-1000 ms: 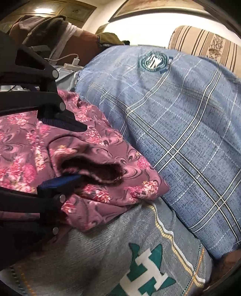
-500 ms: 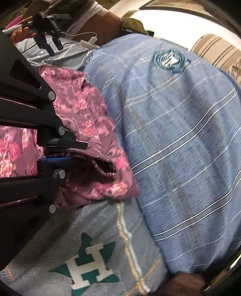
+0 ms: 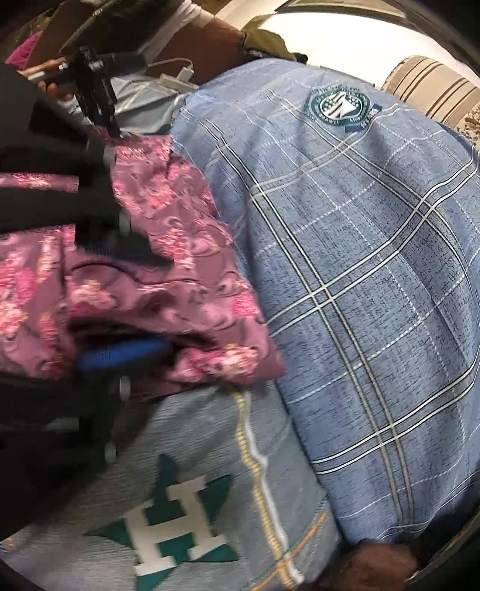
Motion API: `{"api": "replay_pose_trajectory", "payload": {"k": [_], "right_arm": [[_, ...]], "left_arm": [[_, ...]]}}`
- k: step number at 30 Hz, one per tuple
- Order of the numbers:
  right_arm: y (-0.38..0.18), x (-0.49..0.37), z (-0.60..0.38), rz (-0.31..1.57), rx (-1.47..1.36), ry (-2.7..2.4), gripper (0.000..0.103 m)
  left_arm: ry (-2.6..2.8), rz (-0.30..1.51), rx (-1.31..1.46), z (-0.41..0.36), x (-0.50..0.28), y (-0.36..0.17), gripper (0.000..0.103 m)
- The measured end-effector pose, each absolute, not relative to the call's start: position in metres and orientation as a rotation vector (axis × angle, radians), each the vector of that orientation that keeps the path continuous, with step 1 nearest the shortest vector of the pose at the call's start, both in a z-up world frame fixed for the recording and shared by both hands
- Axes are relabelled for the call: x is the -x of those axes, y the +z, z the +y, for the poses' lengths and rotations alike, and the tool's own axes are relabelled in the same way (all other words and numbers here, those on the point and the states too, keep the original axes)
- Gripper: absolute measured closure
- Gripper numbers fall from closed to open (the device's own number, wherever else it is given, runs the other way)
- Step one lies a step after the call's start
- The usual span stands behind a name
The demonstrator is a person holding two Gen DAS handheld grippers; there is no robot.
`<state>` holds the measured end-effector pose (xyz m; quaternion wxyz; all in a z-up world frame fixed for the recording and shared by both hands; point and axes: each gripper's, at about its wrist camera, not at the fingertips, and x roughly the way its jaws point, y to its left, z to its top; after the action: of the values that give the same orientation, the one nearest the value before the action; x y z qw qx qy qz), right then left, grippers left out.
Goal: Fold small clothes
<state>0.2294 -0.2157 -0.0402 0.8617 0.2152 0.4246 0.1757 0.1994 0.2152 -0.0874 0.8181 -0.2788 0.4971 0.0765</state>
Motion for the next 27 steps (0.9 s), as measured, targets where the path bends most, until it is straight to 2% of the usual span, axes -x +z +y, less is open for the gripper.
{"api": "replay_pose_trajectory", "payload": {"k": [1,2,3,8,15,21,24,27], "right_arm": [[-0.041,-0.234,-0.212,0.899,-0.438,0.357,0.056],[-0.043,-0.240,-0.206,0.921,-0.407,0.345,0.067],[-0.042,-0.242,-0.201,0.929,-0.371,0.342,0.099],[-0.025,-0.237,-0.207,0.827,-0.330,0.319,0.098],[-0.054,-0.241,-0.209,0.902,-0.278,0.262,0.098],[-0.026,-0.213,-0.221,0.822,-0.347,0.277,0.085],[-0.023,-0.195,-0.219,0.798,-0.336,0.339,0.085],[-0.038,-0.188,-0.208,0.849,-0.262,0.342,0.089]], "left_arm": [[0.173,1.066,0.579,0.214,-0.204,-0.087,0.062],[0.182,1.075,0.561,0.214,-0.209,-0.088,0.062],[0.187,1.081,0.552,0.213,-0.211,-0.088,0.062],[0.222,1.088,0.485,0.212,-0.222,-0.096,0.062],[0.254,1.109,0.436,0.215,-0.224,-0.112,0.062],[0.203,1.010,0.381,0.205,-0.187,-0.079,0.062],[0.166,0.996,0.315,0.186,-0.174,-0.078,0.062],[0.171,1.039,0.260,0.173,-0.177,-0.093,0.062]]}}
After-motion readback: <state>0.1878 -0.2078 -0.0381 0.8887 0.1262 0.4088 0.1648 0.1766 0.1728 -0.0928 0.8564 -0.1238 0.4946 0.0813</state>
